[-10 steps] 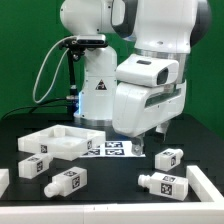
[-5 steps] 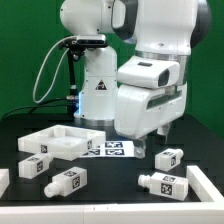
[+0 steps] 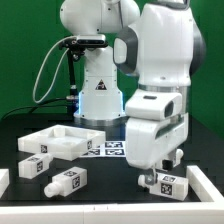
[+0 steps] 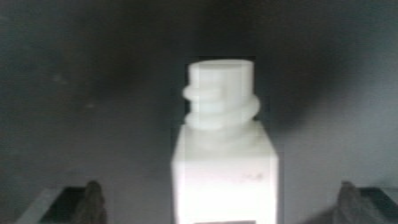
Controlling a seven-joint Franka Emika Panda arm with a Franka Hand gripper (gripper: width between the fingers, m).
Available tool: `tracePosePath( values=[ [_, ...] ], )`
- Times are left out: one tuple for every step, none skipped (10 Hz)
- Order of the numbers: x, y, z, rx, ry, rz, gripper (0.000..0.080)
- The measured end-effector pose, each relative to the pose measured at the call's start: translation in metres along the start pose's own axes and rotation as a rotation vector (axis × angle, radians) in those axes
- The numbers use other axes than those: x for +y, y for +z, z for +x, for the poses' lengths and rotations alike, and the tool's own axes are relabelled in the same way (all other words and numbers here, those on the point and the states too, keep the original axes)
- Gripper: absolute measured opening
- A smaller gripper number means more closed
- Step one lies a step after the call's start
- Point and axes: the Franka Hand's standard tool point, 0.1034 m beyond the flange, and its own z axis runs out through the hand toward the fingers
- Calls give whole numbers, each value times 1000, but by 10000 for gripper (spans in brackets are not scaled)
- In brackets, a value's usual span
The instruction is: Assemble one leg
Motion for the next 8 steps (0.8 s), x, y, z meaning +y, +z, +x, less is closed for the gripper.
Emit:
tracePosePath(
  values=[
    [-1, 6, 1, 8, -2, -1, 649],
    [0, 7, -1, 6, 1, 0, 535],
    [-1, 7, 0, 7, 0, 0, 535],
    [-1, 7, 0, 6, 0, 1, 399],
    [-1, 7, 0, 6, 0, 1, 399],
    [-1, 7, 0, 6, 0, 1, 284],
    [-1, 4, -2, 9, 13, -4, 284],
    [-5, -12, -14, 15, 71, -22, 284]
  ],
)
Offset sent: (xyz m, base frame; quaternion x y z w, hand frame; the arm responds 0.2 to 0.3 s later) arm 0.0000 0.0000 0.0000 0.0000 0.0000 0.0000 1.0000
